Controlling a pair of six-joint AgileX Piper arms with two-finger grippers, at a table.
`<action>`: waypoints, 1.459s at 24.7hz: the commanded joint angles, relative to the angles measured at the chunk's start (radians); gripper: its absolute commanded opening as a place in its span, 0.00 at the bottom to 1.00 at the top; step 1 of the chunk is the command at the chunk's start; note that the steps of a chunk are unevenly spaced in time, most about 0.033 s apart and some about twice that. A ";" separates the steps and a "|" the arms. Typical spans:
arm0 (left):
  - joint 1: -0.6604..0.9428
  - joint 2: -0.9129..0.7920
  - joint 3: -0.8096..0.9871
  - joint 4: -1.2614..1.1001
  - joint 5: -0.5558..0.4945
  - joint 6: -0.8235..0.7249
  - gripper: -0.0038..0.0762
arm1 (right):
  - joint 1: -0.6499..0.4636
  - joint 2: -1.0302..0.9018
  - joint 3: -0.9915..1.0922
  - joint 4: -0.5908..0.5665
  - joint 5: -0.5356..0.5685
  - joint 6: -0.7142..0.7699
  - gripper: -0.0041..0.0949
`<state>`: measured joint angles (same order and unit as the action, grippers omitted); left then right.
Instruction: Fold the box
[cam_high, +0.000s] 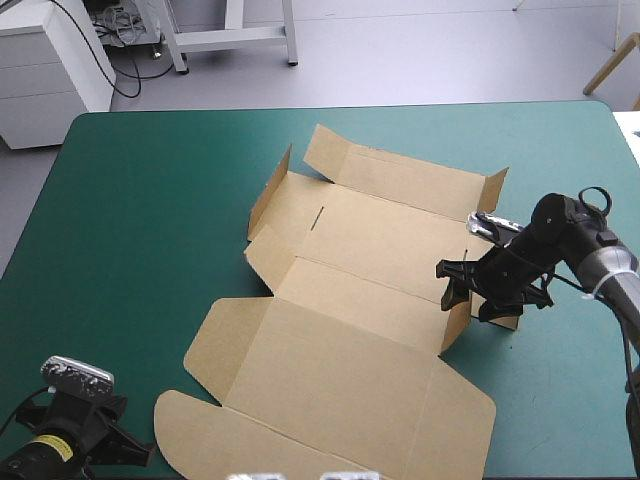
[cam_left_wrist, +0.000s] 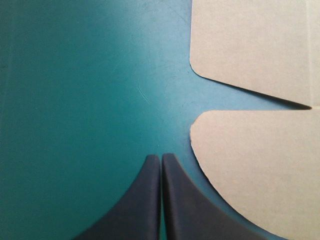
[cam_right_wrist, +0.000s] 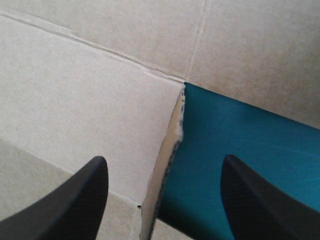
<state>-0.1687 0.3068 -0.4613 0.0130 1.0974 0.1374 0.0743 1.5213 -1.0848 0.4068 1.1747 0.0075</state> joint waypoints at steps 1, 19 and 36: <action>-0.001 0.010 -0.021 -0.005 -0.053 -0.004 0.04 | 0.003 -0.015 -0.022 0.029 -0.002 0.004 0.64; -0.001 0.010 -0.021 -0.005 -0.053 -0.004 0.04 | 0.003 -0.009 -0.022 0.027 0.009 0.021 0.36; -0.001 0.010 -0.021 -0.005 -0.053 -0.004 0.04 | 0.003 -0.009 -0.022 0.022 0.009 0.040 0.03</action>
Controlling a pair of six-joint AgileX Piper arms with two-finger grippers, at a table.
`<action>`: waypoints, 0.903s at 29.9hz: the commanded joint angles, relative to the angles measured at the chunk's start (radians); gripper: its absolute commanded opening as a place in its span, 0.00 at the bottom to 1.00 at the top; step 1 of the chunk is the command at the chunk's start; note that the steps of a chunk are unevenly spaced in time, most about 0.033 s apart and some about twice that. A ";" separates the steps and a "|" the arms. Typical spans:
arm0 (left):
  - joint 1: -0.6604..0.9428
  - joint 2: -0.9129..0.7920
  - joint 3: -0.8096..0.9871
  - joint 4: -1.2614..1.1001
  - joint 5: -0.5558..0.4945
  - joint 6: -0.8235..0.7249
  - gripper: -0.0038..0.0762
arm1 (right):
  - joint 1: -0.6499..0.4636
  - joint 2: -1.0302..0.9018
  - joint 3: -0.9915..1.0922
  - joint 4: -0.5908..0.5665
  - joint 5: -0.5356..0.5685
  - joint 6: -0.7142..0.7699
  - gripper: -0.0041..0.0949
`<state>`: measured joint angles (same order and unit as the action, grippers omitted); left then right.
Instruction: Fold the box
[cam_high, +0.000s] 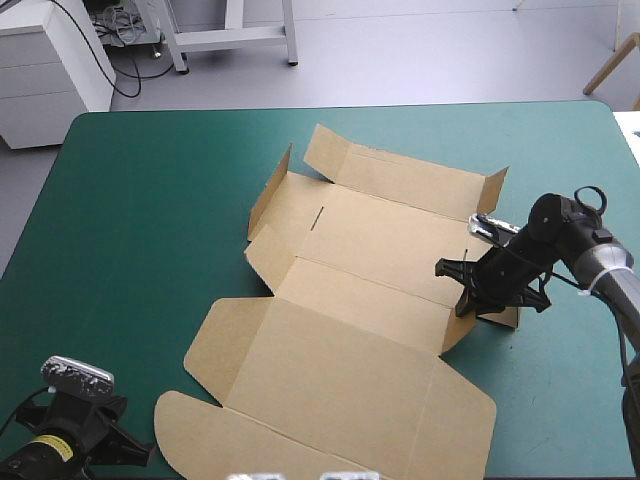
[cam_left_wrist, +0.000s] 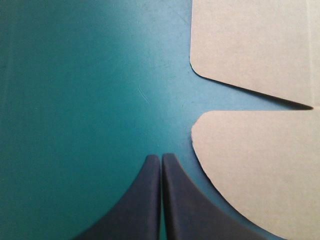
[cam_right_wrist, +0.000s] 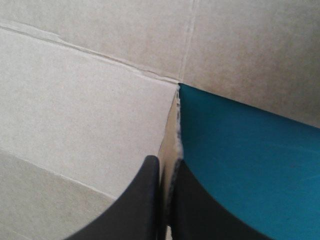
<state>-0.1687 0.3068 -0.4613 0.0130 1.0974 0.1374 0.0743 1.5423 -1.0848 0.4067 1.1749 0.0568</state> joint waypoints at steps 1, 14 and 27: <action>-0.001 0.010 -0.021 -0.005 -0.053 -0.004 0.04 | 0.003 -0.030 -0.022 0.022 0.009 -0.010 0.03; -0.001 0.010 -0.021 -0.005 -0.053 -0.006 0.04 | 0.003 -0.030 -0.022 0.022 -0.032 -0.041 0.03; -0.001 0.010 -0.021 -0.005 -0.053 -0.009 0.04 | 0.003 0.051 -0.190 -0.095 -0.058 -0.164 0.03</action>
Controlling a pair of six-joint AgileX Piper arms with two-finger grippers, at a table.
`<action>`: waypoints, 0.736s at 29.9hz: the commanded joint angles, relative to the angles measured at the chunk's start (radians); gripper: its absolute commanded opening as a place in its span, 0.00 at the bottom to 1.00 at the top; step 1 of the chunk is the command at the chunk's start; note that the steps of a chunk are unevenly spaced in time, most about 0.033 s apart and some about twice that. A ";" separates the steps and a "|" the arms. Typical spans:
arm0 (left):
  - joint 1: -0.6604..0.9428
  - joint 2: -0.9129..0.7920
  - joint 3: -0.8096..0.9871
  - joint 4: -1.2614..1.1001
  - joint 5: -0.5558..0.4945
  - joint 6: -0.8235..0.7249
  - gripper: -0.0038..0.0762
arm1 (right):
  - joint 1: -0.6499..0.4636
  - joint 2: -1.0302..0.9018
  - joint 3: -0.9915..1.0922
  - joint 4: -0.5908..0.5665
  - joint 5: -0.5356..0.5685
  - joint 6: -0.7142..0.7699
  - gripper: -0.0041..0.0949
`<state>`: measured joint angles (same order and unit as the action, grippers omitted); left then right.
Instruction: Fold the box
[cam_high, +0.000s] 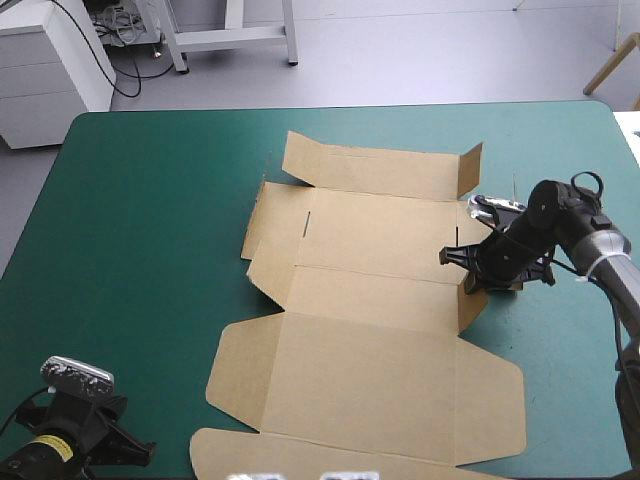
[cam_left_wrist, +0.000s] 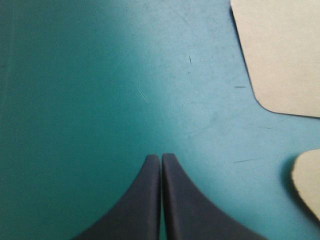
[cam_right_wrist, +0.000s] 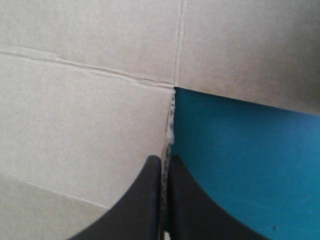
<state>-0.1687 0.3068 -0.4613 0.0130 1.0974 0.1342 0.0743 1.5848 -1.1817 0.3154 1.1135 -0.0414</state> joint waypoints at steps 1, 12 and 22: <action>-0.001 0.010 -0.021 -0.005 -0.053 -0.005 0.04 | 0.003 0.030 -0.121 -0.004 0.005 -0.086 0.03; -0.001 0.010 -0.021 -0.005 -0.053 -0.005 0.04 | 0.094 0.272 -0.540 -0.153 0.089 -0.534 0.04; -0.001 0.010 -0.021 -0.005 -0.053 -0.005 0.04 | 0.311 0.477 -0.853 -0.128 0.052 -0.807 0.03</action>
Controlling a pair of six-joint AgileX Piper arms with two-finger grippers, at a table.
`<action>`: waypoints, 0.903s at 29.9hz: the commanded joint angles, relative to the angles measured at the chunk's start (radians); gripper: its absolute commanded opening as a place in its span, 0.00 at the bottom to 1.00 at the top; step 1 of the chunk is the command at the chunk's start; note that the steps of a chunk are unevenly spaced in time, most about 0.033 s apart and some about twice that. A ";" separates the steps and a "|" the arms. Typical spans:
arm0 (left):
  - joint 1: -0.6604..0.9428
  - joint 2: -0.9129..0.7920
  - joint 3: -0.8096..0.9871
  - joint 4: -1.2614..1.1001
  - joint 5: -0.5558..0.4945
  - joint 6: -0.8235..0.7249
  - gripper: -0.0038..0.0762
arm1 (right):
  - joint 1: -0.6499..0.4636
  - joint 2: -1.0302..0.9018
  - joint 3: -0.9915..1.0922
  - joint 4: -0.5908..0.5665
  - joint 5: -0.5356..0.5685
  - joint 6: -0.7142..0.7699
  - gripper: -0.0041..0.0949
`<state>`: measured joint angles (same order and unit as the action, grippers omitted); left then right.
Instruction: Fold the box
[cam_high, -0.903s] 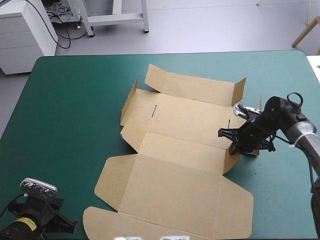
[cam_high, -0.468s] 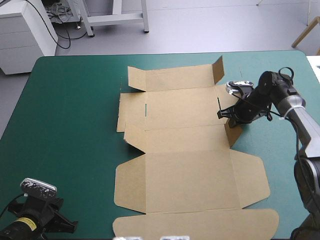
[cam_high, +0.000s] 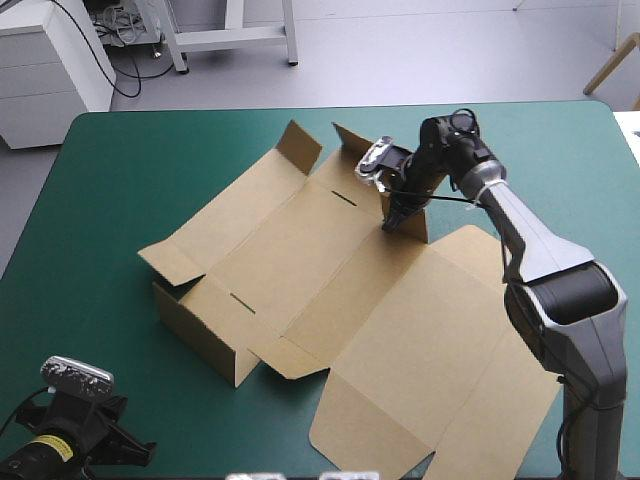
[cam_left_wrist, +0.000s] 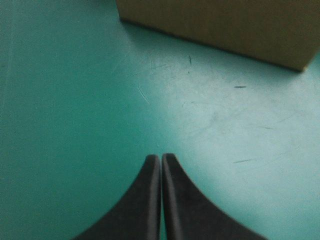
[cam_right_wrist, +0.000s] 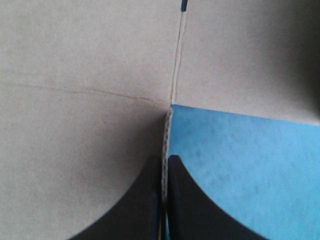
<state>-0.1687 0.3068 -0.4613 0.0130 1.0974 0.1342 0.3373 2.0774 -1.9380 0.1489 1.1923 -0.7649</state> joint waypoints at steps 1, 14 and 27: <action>-0.001 0.010 -0.021 -0.005 -0.053 -0.005 0.04 | 0.068 0.003 -0.129 0.053 -0.031 -0.112 0.02; -0.001 0.010 -0.021 -0.005 -0.053 -0.005 0.04 | 0.280 0.083 -0.226 0.098 -0.276 -0.468 0.02; -0.001 0.010 -0.021 -0.005 -0.053 -0.005 0.04 | 0.341 0.121 -0.228 0.231 -0.334 -0.707 0.02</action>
<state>-0.1687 0.3068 -0.4613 0.0130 1.0974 0.1342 0.6776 2.2619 -2.1296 0.3030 0.8926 -1.4201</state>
